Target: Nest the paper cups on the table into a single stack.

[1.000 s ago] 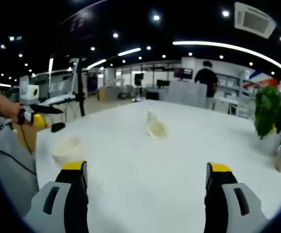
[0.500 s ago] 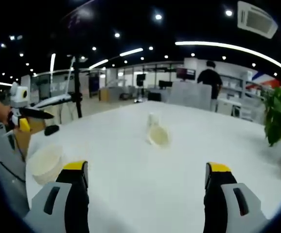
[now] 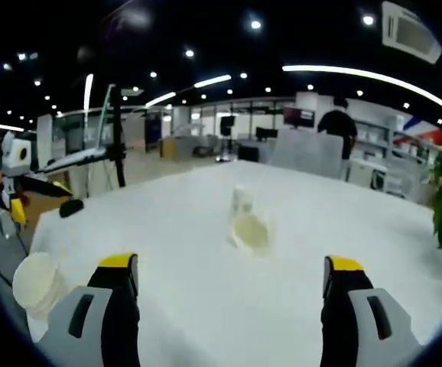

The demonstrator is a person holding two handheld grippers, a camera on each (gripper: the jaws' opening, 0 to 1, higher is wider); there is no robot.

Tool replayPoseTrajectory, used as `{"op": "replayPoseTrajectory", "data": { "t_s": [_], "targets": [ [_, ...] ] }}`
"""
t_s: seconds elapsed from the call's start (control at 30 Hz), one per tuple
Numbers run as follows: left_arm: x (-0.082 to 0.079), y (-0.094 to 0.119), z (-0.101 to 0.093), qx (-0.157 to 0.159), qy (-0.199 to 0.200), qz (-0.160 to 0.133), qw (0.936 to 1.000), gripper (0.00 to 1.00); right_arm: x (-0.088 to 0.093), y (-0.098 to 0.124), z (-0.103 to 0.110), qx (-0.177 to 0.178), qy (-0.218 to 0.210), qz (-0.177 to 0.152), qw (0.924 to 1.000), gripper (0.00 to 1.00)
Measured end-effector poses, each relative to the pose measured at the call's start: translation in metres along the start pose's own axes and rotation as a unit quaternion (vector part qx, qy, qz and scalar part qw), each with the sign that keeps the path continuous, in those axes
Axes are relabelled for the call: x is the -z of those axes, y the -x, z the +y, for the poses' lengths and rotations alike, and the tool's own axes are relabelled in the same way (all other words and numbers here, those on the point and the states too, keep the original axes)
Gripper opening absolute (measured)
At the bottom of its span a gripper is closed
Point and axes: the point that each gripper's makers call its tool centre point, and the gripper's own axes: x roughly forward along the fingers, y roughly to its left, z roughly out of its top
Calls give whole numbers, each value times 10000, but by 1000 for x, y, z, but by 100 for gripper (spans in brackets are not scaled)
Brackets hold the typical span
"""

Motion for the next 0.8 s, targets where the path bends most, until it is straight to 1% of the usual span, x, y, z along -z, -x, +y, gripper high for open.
{"op": "replayPoseTrajectory", "data": {
  "t_s": [0.1, 0.2, 0.27, 0.33, 0.43, 0.47, 0.6, 0.63, 0.67, 0.8],
  "targets": [
    [2, 0, 0, 19, 51, 7, 10000, 98, -11, -12, -6, 64, -223, -83, 9997, 99],
    [3, -1, 2, -14, 79, -12, 10000, 98, -20, -24, -11, 99, -250, -147, 9995, 98],
    [0, -1, 3, -14, 132, -101, 9999, 98, -25, -33, -12, 100, -273, -168, 9994, 98],
    [2, -1, 5, -28, 121, -43, 9999, 98, -26, -42, -13, 88, -228, -171, 9996, 98],
    [3, -1, 7, -26, 120, -23, 9999, 98, -25, -59, -15, 70, -170, -120, 9998, 97],
    [3, -2, 7, -26, 127, -17, 9999, 98, -25, -61, -15, 75, -166, -112, 9998, 97],
    [4, -1, 8, -31, 139, 10, 9999, 98, -24, -83, -21, 165, -233, -73, 9996, 97],
    [5, -1, 7, -30, 144, 19, 9999, 98, -23, -85, -21, 168, -239, -71, 9995, 96],
    [6, -1, 8, -26, 141, 28, 9999, 98, -21, -92, -22, 181, -228, -36, 9996, 96],
    [8, -1, 8, -34, 169, 55, 9998, 98, -19, -107, -28, 211, -78, 29, 9997, 88]
  ]
}}
